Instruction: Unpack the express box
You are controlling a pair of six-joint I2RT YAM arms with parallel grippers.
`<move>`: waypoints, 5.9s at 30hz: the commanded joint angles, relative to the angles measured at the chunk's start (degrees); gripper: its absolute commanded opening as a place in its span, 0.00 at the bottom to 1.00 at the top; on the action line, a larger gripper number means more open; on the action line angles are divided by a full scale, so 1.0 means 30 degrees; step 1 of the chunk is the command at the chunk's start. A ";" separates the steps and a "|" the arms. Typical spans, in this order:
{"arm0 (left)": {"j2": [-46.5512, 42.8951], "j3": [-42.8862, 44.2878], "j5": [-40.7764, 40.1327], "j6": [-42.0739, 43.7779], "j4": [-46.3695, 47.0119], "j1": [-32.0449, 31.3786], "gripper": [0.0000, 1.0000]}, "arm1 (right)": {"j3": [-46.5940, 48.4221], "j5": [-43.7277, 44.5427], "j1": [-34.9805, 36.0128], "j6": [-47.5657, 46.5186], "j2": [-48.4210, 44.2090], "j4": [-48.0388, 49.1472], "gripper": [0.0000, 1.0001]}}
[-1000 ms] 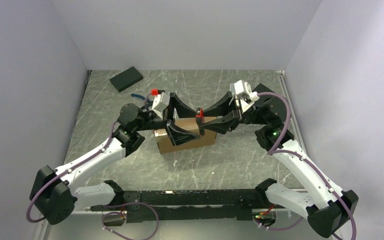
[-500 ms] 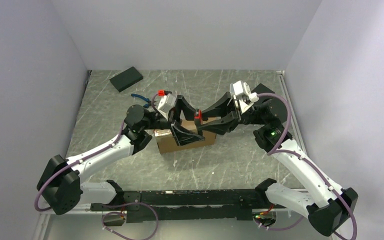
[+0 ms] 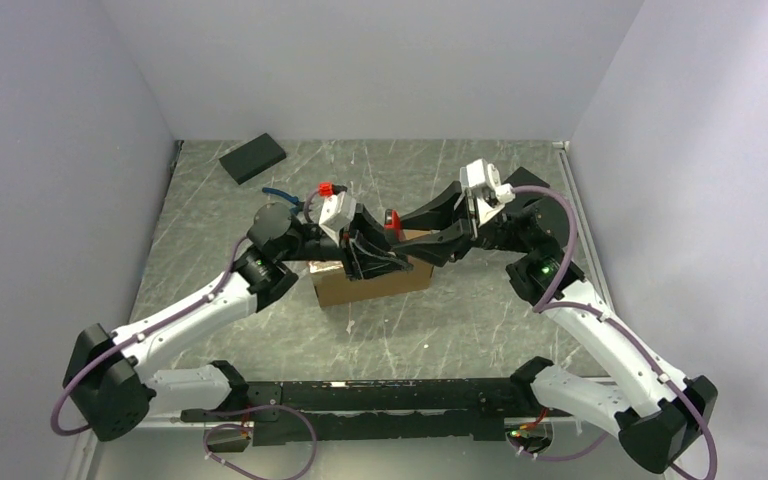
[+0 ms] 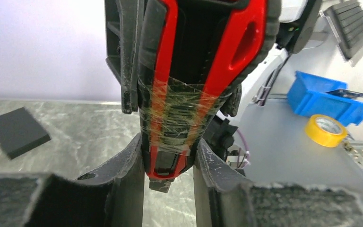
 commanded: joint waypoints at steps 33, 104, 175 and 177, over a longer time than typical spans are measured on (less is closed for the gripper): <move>-0.1782 0.1902 -1.4717 0.5487 -1.0679 -0.0754 0.00 | 0.7779 2.0610 0.4705 0.3118 0.5349 -1.2204 0.61; 0.7336 0.8174 -0.5844 1.3813 -1.7833 0.0623 0.92 | 0.2037 2.9070 0.3940 -0.2134 -0.1202 -1.1010 0.00; 0.7814 0.7752 -0.4991 1.3648 -1.7828 0.0624 0.64 | 0.1441 2.8581 0.2501 -0.2542 0.0095 -0.9829 0.00; 0.7809 0.7755 -0.4989 1.3620 -1.7832 0.0640 0.64 | 0.1419 2.8599 0.2501 -0.2532 0.0272 -0.9913 0.00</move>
